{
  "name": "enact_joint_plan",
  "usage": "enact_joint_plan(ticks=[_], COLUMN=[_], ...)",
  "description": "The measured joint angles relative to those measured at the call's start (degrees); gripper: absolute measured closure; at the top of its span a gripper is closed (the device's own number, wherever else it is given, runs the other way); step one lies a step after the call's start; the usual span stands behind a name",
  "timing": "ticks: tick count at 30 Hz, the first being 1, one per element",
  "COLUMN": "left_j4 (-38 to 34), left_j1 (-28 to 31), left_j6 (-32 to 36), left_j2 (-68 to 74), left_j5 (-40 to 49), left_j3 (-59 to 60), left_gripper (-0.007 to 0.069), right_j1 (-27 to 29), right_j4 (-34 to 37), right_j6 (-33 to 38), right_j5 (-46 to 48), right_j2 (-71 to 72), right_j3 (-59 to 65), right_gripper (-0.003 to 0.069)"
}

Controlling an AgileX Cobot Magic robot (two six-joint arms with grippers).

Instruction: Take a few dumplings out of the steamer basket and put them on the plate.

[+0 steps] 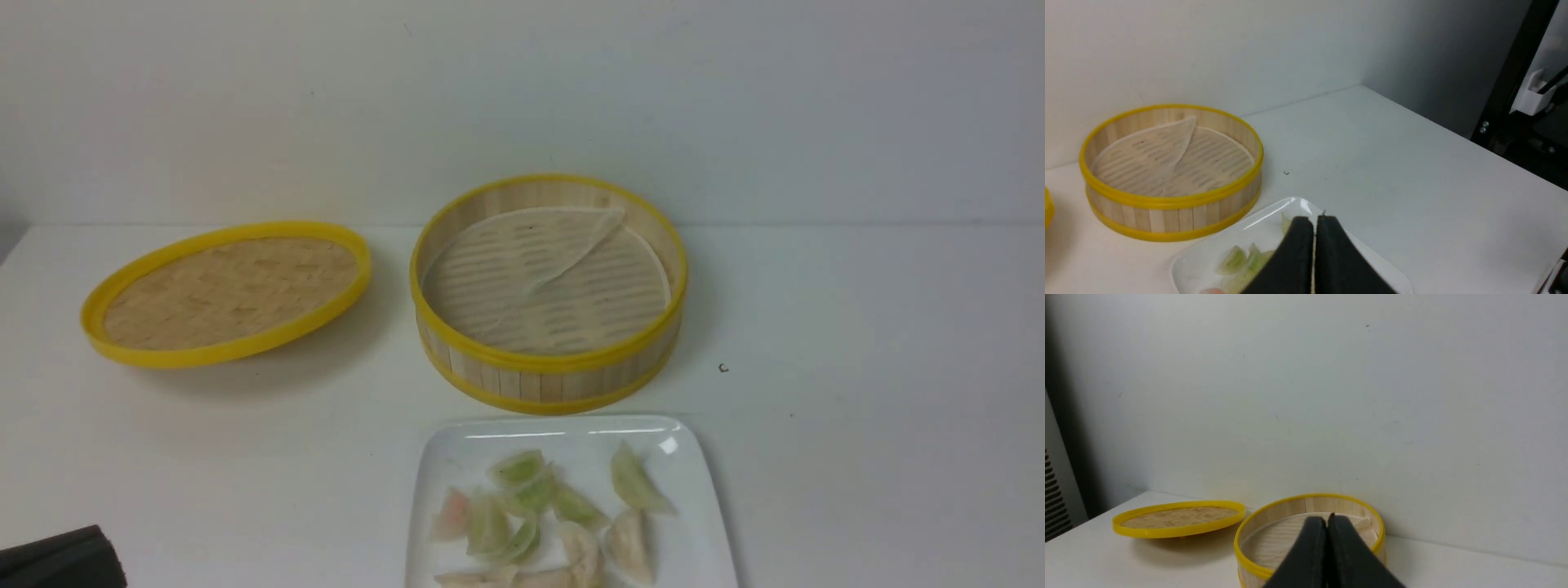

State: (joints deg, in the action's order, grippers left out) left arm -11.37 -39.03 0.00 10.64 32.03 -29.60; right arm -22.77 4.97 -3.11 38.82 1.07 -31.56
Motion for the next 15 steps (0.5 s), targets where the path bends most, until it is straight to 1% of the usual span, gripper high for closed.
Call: enact_joint_plan(ticks=[14, 15], left_j4=[0.17, 0.99], left_j1=[0.0, 0.0], left_j6=[0.0, 0.0], left_j2=[-0.41, -0.41], left_j5=[-0.72, -0.72], left_j3=[0.96, 0.96], left_gripper=[0.0631, 0.0631], right_j1=[0.0, 0.0], right_j4=[0.0, 0.0], right_j6=[0.0, -0.05], right_j5=[0.28, 0.4], right_j2=[0.0, 0.0], right_j3=[0.0, 0.0], right_gripper=[0.0673, 0.0673])
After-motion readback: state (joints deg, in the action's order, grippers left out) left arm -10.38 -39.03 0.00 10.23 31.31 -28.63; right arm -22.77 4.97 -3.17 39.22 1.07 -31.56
